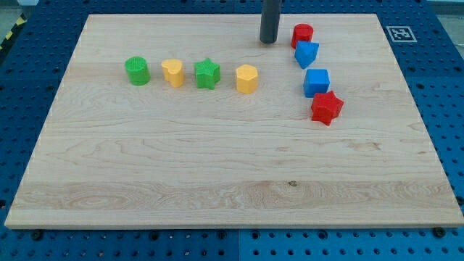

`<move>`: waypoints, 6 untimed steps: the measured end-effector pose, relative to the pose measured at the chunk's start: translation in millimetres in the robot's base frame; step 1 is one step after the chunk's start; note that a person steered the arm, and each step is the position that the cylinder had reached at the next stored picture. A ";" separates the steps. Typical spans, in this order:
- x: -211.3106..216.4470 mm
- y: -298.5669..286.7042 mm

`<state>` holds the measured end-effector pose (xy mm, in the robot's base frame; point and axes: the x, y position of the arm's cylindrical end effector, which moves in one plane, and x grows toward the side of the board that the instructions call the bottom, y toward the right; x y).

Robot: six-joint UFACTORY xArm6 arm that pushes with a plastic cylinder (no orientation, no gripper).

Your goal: Move the yellow hexagon down a bit

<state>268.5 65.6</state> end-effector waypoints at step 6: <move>34.3 -24.4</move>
